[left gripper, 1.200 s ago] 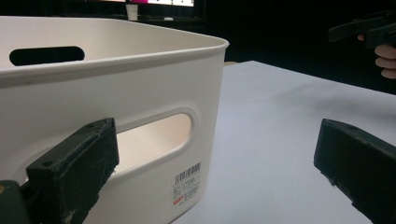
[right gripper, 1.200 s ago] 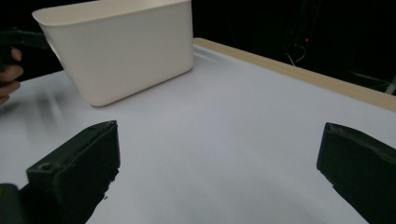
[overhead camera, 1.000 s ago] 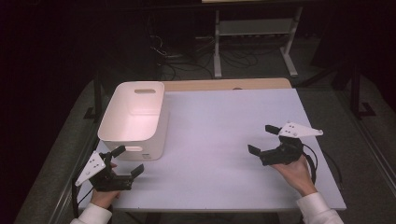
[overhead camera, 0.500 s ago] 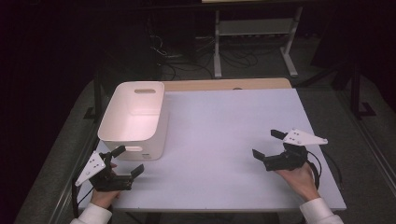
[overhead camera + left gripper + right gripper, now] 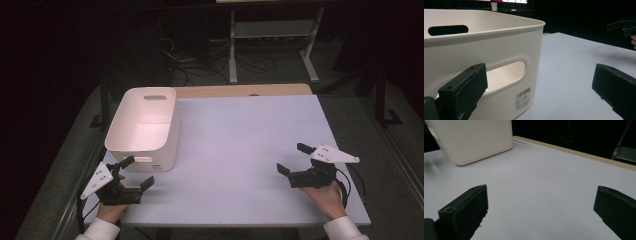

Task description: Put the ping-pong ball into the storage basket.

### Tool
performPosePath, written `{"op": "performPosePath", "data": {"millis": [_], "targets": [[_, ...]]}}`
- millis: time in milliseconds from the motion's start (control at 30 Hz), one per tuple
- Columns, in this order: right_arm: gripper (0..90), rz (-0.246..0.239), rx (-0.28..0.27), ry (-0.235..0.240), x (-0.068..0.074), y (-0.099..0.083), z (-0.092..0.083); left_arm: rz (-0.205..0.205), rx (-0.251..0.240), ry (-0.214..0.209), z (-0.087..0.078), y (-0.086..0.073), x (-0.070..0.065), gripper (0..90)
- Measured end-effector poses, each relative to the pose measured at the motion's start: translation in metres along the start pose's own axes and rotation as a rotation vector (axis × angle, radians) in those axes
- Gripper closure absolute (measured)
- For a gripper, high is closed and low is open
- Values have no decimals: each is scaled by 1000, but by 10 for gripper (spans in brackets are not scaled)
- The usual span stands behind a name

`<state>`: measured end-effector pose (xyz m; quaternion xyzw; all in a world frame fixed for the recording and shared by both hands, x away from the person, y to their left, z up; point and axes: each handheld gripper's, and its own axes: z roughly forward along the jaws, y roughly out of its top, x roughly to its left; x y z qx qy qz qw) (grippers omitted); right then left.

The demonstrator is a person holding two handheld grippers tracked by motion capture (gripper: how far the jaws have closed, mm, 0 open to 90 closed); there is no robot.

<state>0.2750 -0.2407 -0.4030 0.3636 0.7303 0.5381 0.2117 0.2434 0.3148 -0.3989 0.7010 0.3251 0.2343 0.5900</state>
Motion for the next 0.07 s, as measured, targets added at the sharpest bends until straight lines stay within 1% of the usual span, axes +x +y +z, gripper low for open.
{"op": "performPosePath", "data": {"millis": [67], "targets": [[0,1,-2,-3,0,-1,-1,-1,0,-1,0,0,0,0]]}}
